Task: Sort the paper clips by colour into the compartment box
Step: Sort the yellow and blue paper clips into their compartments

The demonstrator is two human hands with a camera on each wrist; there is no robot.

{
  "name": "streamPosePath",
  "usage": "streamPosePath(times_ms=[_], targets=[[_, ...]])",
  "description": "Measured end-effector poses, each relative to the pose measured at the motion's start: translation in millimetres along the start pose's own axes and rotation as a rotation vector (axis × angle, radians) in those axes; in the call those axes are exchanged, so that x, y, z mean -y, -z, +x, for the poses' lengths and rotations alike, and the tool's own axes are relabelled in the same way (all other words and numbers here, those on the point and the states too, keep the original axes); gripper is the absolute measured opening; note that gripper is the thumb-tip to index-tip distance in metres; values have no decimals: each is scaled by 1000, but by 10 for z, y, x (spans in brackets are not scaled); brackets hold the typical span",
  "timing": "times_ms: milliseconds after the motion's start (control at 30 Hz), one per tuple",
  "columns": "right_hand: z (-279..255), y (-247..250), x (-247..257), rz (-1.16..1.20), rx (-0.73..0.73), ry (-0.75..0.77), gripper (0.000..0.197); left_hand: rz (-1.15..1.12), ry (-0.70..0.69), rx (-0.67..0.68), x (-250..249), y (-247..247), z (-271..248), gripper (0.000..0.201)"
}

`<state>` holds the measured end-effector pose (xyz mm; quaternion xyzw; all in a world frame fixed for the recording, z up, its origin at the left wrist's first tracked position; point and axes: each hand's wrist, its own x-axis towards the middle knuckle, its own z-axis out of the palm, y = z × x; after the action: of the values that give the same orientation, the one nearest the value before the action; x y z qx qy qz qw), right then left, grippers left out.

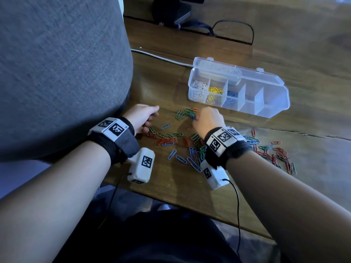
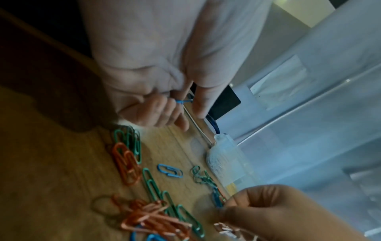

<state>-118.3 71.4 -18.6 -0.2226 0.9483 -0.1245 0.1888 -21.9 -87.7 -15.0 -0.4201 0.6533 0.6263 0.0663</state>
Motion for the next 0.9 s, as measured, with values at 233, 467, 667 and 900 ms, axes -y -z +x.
streamPosePath(times_ms=[233,467,667,900], targets=[[36,14,49,-1,18,18,20,845,-258,-122,-29,-212,24,21],[-3,6,13,26,70,-2,19,1049,-253,-53,-45,-362,87,19],[-42,62,-64,17,71,27,24,815,-262,35,-28,-351,74,14],[-40,58,-6,-95,120,122,22,-159,-86,195,-16,-397,-16,22]])
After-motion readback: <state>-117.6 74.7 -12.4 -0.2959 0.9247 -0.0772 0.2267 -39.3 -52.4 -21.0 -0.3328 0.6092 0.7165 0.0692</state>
